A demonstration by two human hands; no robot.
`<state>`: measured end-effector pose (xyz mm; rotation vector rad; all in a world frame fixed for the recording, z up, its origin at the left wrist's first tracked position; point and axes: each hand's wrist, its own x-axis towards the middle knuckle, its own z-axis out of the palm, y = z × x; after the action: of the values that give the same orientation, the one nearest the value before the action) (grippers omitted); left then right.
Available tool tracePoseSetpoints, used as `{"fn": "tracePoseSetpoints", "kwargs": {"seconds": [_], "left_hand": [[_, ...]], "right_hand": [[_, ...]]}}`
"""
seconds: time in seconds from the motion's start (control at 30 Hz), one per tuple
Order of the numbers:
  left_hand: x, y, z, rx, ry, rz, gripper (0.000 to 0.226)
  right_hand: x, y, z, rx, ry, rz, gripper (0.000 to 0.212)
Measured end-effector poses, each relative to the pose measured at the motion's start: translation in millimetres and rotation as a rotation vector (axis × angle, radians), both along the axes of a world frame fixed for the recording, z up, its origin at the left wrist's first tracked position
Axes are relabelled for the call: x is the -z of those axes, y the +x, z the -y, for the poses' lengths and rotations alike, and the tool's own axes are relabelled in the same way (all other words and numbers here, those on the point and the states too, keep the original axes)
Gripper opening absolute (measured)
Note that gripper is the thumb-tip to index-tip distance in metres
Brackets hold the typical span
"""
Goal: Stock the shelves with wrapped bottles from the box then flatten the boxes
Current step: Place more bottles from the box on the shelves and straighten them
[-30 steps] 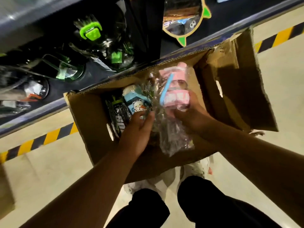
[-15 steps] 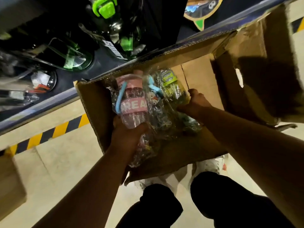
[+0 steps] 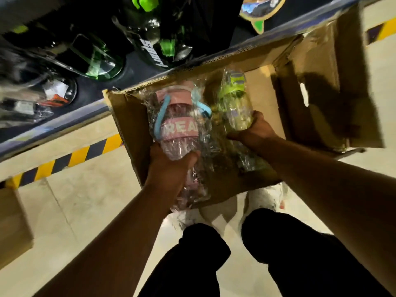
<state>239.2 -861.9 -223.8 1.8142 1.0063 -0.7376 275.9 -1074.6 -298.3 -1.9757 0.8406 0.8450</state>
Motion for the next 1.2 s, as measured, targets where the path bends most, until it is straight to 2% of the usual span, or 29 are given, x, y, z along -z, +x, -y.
{"fn": "tracePoseSetpoints", "kwargs": {"seconds": [0.1,0.23,0.3,0.37,0.43,0.53,0.63,0.83,1.0,1.1,1.2], "left_hand": [[-42,-3,10,-0.003,0.011,0.097,0.096],[-125,-11,15,0.015,-0.035,0.2,0.119],[-175,-17,14,-0.005,-0.087,0.176,0.11],[-245,-21,11,-0.023,-0.117,0.18,0.094],[-282,-29,14,-0.021,-0.128,0.179,0.086],[-364,-46,15,-0.047,-0.155,0.231,0.07],[-435,-60,20,-0.086,-0.157,0.296,0.071],[-568,-65,12,-0.182,-0.113,0.592,0.069],[-659,-55,3,-0.19,-0.047,0.82,0.081],[-708,-49,-1,-0.155,0.015,0.937,0.075],[-758,-44,-5,-0.128,0.055,1.066,0.085]], "right_hand": [[-63,-7,6,0.037,0.067,0.059,0.089],[-163,-19,8,0.039,0.071,0.071,0.088],[-215,-26,6,0.088,0.084,0.105,0.094],[-290,-28,-2,0.096,0.102,0.154,0.088],[-333,-33,-5,0.055,0.1,0.168,0.083],[-424,-39,-10,-0.025,0.114,0.215,0.094],[-502,-40,-10,-0.083,0.124,0.28,0.092],[-639,-42,0,-0.159,0.248,0.489,0.095],[-736,-32,3,-0.242,0.336,0.682,0.068],[-788,-21,-1,-0.246,0.416,0.757,0.071],[-834,-12,-10,-0.283,0.454,0.866,0.078]]}}
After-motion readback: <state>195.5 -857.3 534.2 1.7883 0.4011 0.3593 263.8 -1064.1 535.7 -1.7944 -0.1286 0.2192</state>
